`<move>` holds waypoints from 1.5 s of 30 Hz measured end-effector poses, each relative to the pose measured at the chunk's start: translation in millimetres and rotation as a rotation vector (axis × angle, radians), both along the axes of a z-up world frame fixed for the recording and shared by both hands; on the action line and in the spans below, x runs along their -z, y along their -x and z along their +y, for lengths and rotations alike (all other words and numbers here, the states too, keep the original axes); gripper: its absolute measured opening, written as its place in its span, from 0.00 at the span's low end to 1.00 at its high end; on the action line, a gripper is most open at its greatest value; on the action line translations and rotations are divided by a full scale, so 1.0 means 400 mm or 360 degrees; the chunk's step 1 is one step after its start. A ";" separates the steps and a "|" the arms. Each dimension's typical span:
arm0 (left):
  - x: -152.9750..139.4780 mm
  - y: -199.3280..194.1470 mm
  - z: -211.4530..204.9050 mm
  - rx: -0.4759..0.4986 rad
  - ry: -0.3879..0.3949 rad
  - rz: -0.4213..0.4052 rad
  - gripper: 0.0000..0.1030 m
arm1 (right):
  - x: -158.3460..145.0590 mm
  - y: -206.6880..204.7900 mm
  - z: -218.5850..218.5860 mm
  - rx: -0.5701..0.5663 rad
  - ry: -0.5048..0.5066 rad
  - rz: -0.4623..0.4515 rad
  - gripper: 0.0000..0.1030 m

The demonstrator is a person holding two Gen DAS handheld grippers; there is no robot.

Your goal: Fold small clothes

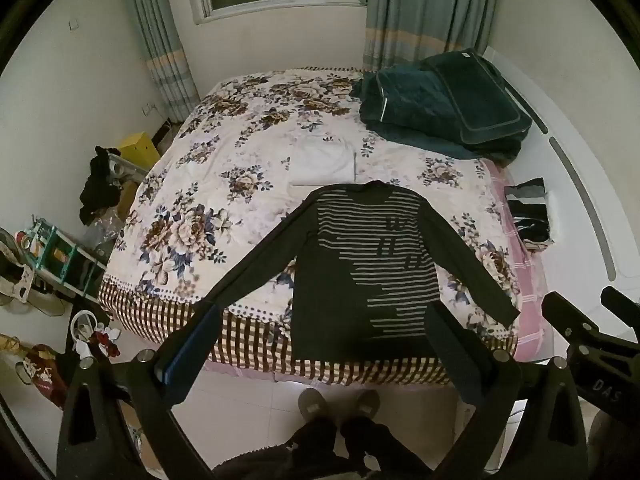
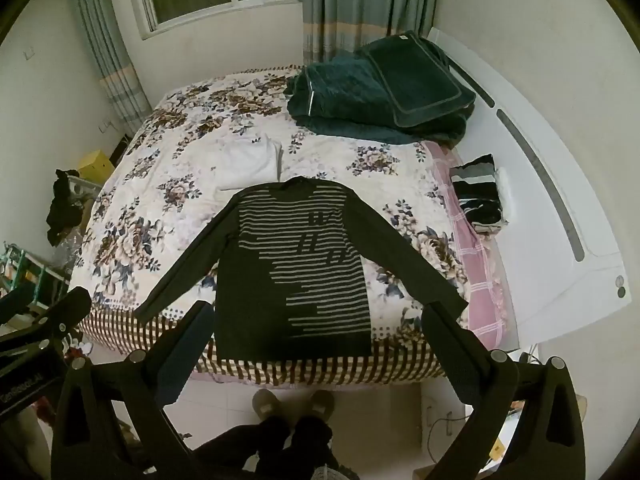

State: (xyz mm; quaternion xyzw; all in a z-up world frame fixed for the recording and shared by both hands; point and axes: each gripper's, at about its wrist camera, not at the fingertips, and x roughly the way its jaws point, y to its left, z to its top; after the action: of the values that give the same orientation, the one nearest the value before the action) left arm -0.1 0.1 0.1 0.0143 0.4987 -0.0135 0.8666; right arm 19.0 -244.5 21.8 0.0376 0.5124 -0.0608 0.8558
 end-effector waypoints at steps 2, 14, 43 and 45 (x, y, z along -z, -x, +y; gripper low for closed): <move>0.000 -0.001 0.001 -0.0005 0.0003 0.0000 1.00 | -0.003 0.003 0.001 0.0001 0.0017 -0.0009 1.00; -0.001 0.006 -0.008 -0.0001 0.0023 -0.0008 1.00 | -0.016 0.013 0.003 -0.0002 0.0021 -0.0028 1.00; -0.023 0.007 0.008 -0.0005 0.0041 -0.0028 1.00 | -0.036 -0.013 0.018 -0.0008 0.0028 -0.0038 1.00; -0.022 0.006 0.008 -0.0008 0.0045 -0.0027 1.00 | -0.033 -0.010 0.017 -0.0009 0.0031 -0.0040 1.00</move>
State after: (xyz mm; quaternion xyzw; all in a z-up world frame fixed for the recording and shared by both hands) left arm -2.6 3.3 9.0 0.0010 0.4912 -0.0183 0.8709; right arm 23.2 -237.8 35.0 0.0286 0.5011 -0.0628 0.8626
